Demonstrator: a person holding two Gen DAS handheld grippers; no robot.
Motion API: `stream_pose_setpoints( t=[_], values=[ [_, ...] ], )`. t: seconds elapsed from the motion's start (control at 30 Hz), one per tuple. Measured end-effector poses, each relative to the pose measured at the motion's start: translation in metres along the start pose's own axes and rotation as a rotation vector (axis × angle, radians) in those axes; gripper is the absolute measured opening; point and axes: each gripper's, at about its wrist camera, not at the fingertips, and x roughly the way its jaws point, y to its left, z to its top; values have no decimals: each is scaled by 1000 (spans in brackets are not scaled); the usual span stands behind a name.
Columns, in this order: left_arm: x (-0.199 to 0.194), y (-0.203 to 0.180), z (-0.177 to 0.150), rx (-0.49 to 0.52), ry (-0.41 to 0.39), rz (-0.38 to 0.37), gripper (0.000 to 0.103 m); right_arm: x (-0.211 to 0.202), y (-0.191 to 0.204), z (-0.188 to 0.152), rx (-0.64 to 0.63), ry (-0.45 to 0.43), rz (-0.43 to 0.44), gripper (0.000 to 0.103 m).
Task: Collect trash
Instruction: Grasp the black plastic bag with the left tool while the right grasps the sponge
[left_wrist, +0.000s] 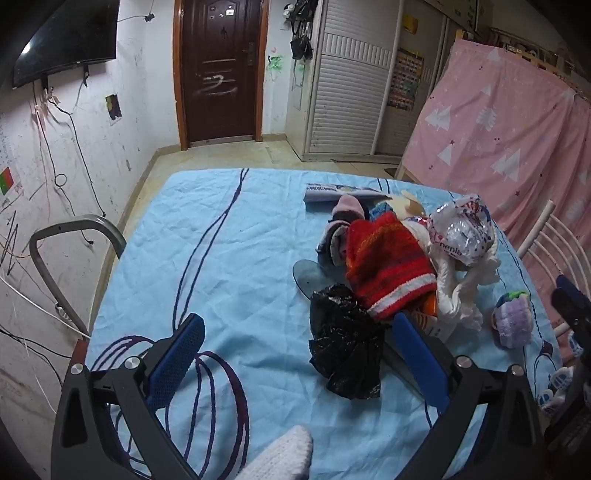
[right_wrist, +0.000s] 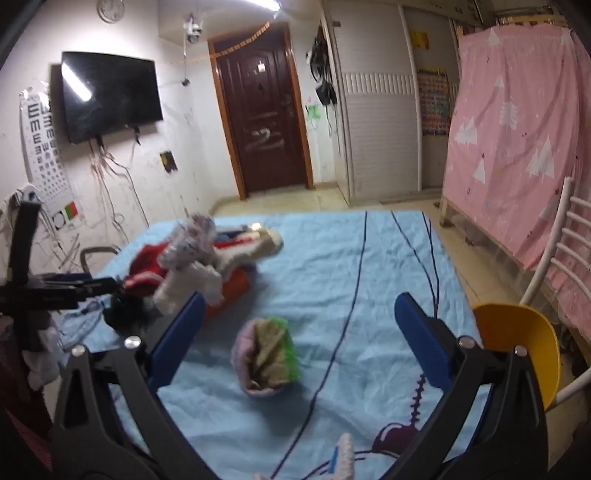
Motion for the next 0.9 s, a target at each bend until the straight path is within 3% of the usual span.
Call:
stream_pose_setpoints(
  t=[0.2, 0.3, 0.33, 0.4, 0.47, 0.6, 0.67, 0.77, 0.87, 0.9],
  values=[
    [7, -2, -5, -8, 63, -65, 93, 18, -3, -5, 20, 100, 22, 98],
    [21, -9, -5, 11, 59, -65, 92, 26, -1, -5, 14, 137, 29, 98],
    [23, -6, -4, -6, 94, -86, 90, 28, -1, -5, 13, 147, 27, 98],
    [32, -8, -2, -6, 105, -106, 77, 33, -2, -5, 16, 164, 27, 98],
    [38, -11, -3, 3, 124, -115, 54, 35, -3, -5, 18, 174, 26, 98],
    [38, -14, -6, 0, 120, -136, 35, 41, -2, -5, 11, 192, 22, 97],
    [38, -13, -7, -3, 116, -141, 28, 44, -2, -5, 3, 204, 19, 85],
    [36, -10, -7, -18, 112, -147, 26, 50, 1, -7, -22, 225, 22, 66],
    [31, -5, -8, -32, 102, -143, 26, 54, 3, -8, -36, 236, 42, 39],
    [28, -4, -7, -33, 93, -136, 26, 54, 4, -8, -37, 234, 55, 35]
  ],
)
